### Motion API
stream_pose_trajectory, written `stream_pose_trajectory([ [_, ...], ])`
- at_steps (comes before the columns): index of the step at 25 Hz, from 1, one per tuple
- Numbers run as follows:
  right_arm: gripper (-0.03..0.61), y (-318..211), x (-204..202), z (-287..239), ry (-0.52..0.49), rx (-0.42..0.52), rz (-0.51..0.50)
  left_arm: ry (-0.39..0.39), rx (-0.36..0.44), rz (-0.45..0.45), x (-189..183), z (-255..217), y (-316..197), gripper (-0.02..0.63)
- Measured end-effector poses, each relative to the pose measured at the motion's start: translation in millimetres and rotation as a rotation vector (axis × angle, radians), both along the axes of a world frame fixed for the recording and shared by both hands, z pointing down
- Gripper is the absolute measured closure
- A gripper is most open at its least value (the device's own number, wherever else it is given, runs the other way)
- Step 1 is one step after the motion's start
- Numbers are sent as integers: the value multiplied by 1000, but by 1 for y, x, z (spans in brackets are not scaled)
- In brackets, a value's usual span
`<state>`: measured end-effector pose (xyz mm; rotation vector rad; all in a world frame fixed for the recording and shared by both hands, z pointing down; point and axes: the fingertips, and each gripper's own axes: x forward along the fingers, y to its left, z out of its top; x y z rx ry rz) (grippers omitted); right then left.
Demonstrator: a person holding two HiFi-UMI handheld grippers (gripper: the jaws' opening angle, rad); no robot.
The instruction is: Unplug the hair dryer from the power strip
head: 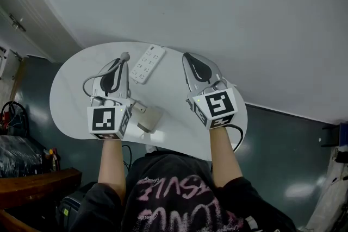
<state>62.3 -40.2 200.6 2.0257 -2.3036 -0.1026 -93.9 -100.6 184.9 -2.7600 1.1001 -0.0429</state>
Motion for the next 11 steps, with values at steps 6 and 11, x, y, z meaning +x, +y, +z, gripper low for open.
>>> stream_pose_trajectory([
  [6,569,-1,1,0,9,3,14,9,4,12,1,0,-1,561],
  [11,569,-5,2,1,8,4,16,9,8,12,2,0,-3,561],
])
